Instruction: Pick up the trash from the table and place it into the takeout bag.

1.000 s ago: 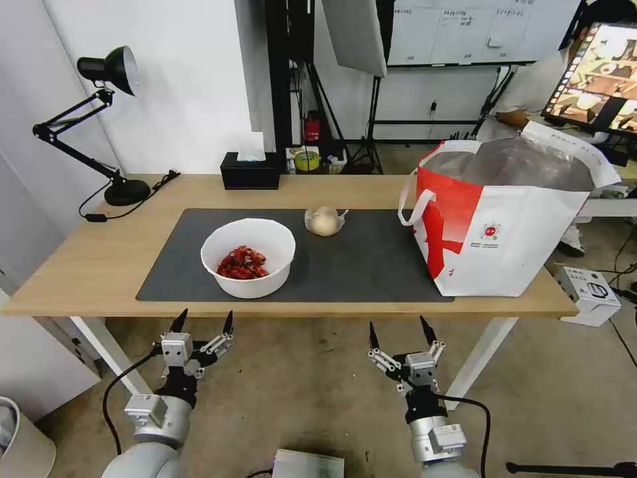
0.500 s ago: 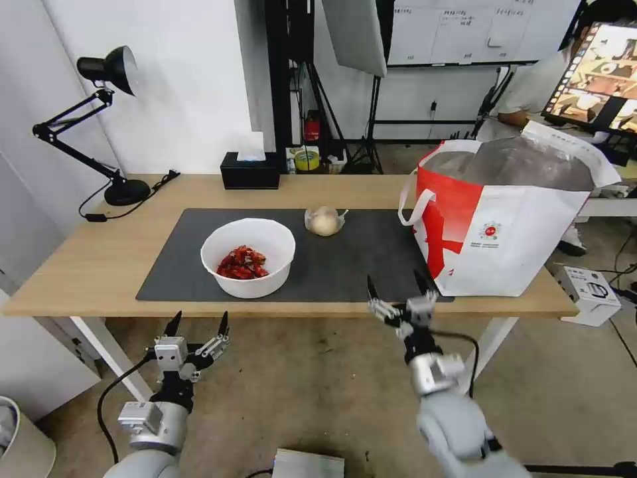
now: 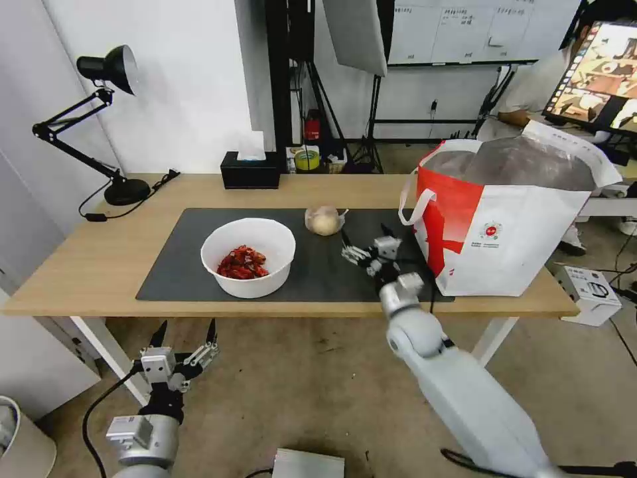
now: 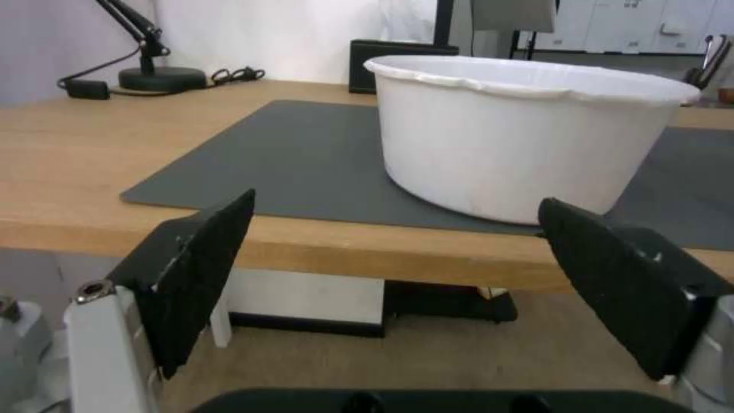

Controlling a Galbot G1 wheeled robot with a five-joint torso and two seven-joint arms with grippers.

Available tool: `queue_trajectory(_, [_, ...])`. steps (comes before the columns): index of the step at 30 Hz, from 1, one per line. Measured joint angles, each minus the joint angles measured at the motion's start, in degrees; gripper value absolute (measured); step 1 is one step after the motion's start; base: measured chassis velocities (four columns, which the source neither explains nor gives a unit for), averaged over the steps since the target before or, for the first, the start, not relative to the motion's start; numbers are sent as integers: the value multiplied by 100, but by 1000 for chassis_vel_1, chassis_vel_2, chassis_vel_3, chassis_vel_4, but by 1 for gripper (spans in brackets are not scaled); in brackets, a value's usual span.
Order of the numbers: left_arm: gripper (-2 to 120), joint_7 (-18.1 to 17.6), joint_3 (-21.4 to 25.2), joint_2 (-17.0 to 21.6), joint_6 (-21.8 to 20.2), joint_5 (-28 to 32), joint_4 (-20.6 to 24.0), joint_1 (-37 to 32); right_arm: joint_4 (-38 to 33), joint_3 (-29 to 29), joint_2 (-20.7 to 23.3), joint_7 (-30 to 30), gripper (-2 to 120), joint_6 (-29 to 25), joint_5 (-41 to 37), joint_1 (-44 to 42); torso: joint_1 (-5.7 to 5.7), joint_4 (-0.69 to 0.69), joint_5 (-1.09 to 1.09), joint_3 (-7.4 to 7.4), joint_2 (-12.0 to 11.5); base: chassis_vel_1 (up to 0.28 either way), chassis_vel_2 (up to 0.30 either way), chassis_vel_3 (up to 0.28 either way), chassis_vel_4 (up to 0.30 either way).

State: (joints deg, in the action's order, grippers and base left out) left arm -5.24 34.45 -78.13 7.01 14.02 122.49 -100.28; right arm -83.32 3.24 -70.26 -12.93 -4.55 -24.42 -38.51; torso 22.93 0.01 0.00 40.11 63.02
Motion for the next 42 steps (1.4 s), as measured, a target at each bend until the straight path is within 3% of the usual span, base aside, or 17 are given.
queue_trajectory(6, [100, 4, -3, -7, 22, -62, 17, -69, 859, 346, -197, 34, 100, 432, -370, 944, 0, -1, 0, 0, 0, 0, 0, 0, 0])
queue_trajectory(15, [100, 6, -23, 8, 37, -143, 27, -154, 1577, 484, -596, 138, 100, 1132, -556, 1486, -1, -1, 0, -1, 0, 0, 0, 0, 0])
queue_trajectory(27, [100, 10, -31, -1, 79, -204, 15, -184, 2048, 525, -1005, 159, 100, 1599, -555, 1775, 0, 0, -1, -1, 0, 0, 0, 0, 0])
queue_trajectory(32, [100, 12, -22, -43, 92, -229, 21, -208, 2562, 496, -1446, -58, 100, 1855, -400, 1988, -1, 0, -1, -1, 1, 0, 0, 0, 0])
queue_trajectory(38, [100, 13, -13, -79, 105, -241, 22, -206, 2843, 486, -1583, -227, 100, 1961, -158, 1978, -1, -1, 0, -1, 1, 0, 0, 0, 0])
queue_trajectory(42, [100, 14, 17, -64, 107, -239, 26, -195, 3016, 472, -1657, -322, 93, 1967, -52, 1965, -1, -1, 0, -1, 1, 0, 0, 0, 0])
